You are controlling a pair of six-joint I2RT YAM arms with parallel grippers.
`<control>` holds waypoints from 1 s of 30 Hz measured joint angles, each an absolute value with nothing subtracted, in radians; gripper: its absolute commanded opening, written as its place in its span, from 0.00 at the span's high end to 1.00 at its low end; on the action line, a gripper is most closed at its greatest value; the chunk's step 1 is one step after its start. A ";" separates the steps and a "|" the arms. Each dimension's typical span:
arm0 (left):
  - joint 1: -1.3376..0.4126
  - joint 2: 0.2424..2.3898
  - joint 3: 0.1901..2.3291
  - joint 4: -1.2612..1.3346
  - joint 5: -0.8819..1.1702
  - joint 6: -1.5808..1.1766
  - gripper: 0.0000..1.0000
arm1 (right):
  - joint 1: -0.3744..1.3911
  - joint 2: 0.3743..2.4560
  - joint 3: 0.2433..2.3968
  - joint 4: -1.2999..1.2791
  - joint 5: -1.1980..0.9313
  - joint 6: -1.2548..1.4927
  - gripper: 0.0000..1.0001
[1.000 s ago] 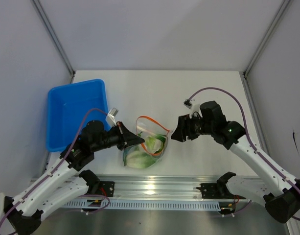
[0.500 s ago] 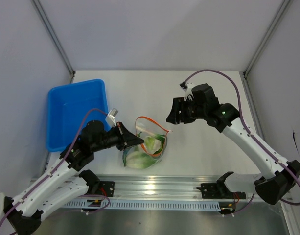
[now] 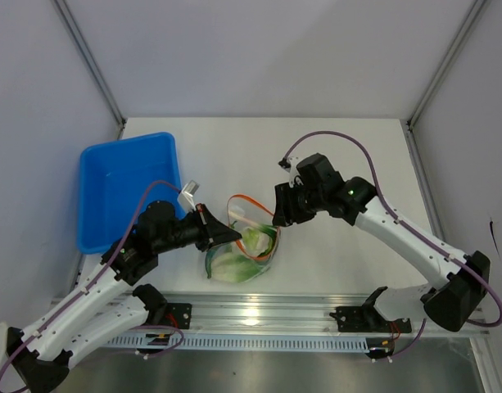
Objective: Place the food in the zip-top bag and seal the zipper
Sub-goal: Zip the zipper food storage bag at the center of the board.
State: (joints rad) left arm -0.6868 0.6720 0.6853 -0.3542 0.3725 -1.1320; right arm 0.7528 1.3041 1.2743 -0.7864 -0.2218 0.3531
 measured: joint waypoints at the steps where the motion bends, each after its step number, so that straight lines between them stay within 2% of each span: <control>1: -0.687 0.672 0.685 -0.354 0.373 -1.132 0.98 | 0.753 1.312 1.272 -0.785 -0.222 0.348 0.52; 5: -0.687 0.672 0.685 -0.354 0.373 -1.132 0.98 | 0.753 1.362 1.270 -0.762 -0.229 0.311 0.61; 8: -0.687 0.672 0.685 -0.354 0.372 -1.127 0.98 | 0.753 1.396 1.270 -0.738 -0.257 0.268 0.84; 11: -0.687 0.672 0.685 -0.355 0.369 -1.123 0.99 | 0.753 1.420 1.270 -0.718 -0.285 0.231 1.00; 16: -0.687 0.671 0.705 -0.398 0.348 -1.097 0.99 | 0.759 1.436 1.301 -0.744 -0.265 0.203 1.00; 21: -0.687 0.652 0.785 -0.490 0.296 -1.044 1.00 | 0.773 1.407 1.436 -0.833 -0.166 0.194 1.00; 26: -0.687 0.583 0.865 -0.562 0.258 -0.995 0.97 | 0.800 1.276 1.560 -0.875 -0.097 0.208 1.00; 30: -0.686 0.517 0.809 -0.527 0.221 -0.992 0.99 | 0.800 1.173 1.518 -0.840 -0.100 0.218 1.00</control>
